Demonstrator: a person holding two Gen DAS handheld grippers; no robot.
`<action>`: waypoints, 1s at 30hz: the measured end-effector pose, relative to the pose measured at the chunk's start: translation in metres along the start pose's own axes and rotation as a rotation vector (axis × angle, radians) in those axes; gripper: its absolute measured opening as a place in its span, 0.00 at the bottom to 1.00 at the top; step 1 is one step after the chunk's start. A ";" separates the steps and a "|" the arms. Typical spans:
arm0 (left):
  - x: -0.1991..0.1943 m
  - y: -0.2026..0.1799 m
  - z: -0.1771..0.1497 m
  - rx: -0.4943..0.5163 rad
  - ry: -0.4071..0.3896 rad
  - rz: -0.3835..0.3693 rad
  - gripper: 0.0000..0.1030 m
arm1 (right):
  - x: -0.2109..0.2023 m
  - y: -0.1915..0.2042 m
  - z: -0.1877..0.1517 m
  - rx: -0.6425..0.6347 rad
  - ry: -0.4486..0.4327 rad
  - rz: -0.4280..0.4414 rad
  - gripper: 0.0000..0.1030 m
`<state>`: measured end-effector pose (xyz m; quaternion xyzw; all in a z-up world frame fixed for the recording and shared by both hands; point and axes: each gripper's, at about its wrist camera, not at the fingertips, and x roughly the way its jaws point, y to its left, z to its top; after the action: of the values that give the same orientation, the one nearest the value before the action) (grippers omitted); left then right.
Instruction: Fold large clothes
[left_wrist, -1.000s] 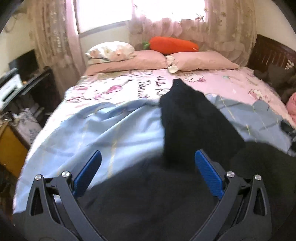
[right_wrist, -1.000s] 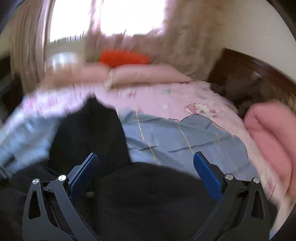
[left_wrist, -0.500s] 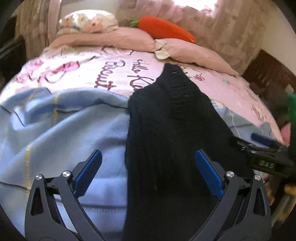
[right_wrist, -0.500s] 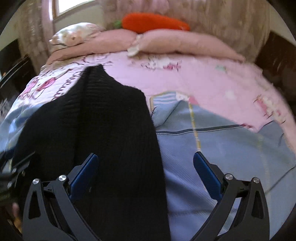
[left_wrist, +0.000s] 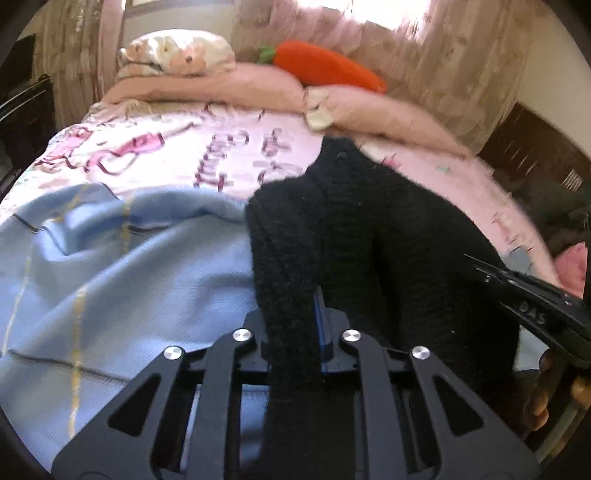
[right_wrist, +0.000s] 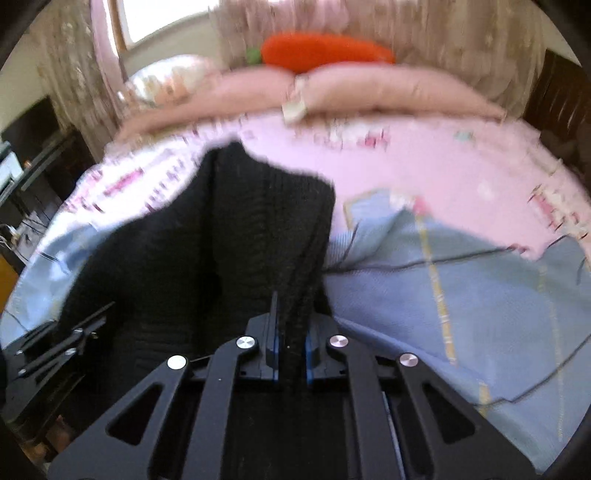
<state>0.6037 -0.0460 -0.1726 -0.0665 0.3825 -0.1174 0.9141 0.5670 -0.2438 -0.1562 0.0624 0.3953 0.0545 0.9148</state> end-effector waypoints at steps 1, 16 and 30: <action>-0.017 -0.002 0.000 0.007 -0.022 -0.010 0.15 | -0.013 -0.001 0.000 0.005 -0.010 0.021 0.09; -0.264 -0.084 -0.191 0.195 -0.164 0.000 0.15 | -0.257 0.003 -0.216 0.223 -0.132 0.131 0.10; -0.325 -0.073 -0.306 0.161 -0.104 -0.058 0.98 | -0.310 -0.009 -0.313 0.260 -0.167 -0.184 0.98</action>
<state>0.1518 -0.0403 -0.1490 -0.0097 0.3216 -0.1707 0.9313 0.1281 -0.2765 -0.1483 0.1483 0.3257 -0.0864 0.9298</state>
